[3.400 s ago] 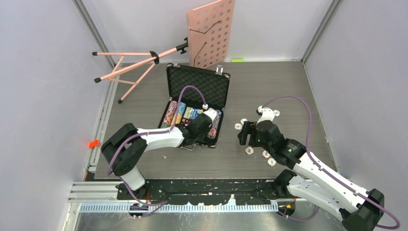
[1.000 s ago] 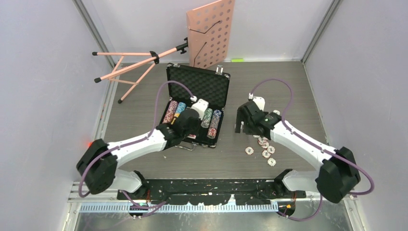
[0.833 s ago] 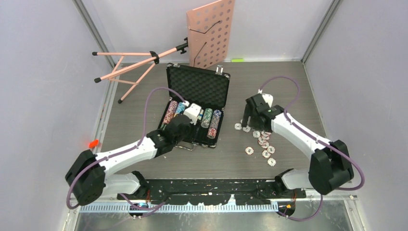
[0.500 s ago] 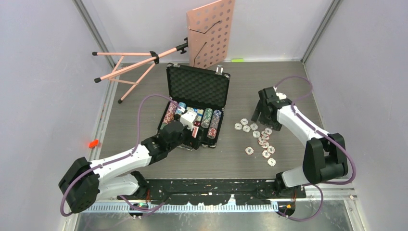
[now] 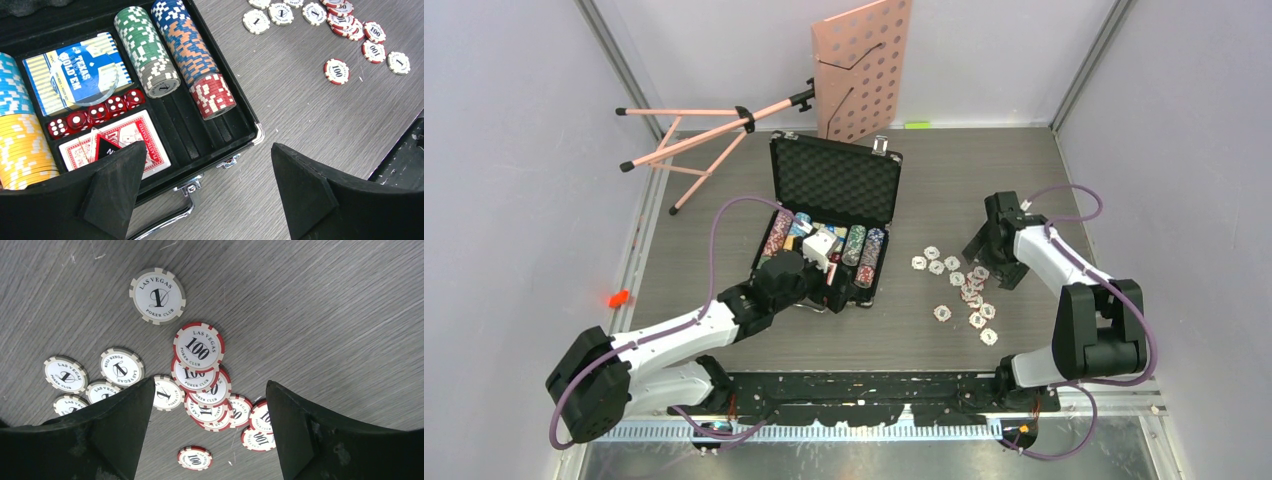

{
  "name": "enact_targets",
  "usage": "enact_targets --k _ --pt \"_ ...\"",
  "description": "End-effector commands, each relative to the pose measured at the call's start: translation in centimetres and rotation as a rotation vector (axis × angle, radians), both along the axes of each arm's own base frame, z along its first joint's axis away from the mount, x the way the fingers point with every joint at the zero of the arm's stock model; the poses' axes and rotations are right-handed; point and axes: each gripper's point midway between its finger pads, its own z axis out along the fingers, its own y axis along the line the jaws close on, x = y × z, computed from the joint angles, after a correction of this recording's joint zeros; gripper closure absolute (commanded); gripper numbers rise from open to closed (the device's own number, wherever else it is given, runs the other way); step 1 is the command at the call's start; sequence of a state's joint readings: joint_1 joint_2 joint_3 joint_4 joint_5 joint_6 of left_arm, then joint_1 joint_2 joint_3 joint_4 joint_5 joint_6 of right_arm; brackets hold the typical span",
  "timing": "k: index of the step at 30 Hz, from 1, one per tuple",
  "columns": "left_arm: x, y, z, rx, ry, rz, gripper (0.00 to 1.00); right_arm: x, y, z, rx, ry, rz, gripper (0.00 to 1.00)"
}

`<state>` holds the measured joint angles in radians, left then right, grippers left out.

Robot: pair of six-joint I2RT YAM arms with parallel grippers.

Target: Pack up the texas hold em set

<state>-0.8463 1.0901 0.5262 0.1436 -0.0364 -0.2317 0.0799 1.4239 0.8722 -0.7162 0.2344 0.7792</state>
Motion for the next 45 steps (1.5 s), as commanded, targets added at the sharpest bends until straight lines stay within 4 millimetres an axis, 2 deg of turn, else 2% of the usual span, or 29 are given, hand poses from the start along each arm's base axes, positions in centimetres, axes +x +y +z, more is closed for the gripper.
enact_targets --k 1,7,14,18,21,27,34,45 --pt "-0.1 -1.4 1.8 -0.072 -0.031 -0.052 0.0 1.2 -0.2 -0.4 0.027 -0.033 -0.041 0.13" --pt "-0.3 -1.6 1.6 -0.074 -0.023 -0.062 0.0 2.0 0.0 -1.9 0.045 0.036 -0.013 0.17" --pt "-0.1 -1.6 1.4 -0.061 -0.016 -0.06 0.0 1.0 -0.3 -3.2 0.027 0.132 0.002 0.21" --pt "-0.1 -1.6 1.3 -0.058 -0.016 -0.059 0.0 0.5 -0.2 -3.5 0.032 0.144 0.01 0.32" --pt "0.0 -1.6 1.4 -0.058 -0.018 -0.06 0.0 0.1 0.1 -3.3 0.052 0.143 0.016 0.44" --pt "0.0 -1.6 1.4 -0.053 -0.019 -0.058 0.0 -1.2 0.6 -2.2 0.076 0.116 0.013 0.54" --pt "0.0 -1.6 1.3 -0.049 -0.014 -0.059 0.0 -2.6 1.1 -1.9 0.106 0.122 0.021 0.57" --pt "0.0 -1.5 1.3 -0.047 -0.018 -0.053 0.0 -2.4 2.3 -0.3 0.14 0.074 0.045 0.59"
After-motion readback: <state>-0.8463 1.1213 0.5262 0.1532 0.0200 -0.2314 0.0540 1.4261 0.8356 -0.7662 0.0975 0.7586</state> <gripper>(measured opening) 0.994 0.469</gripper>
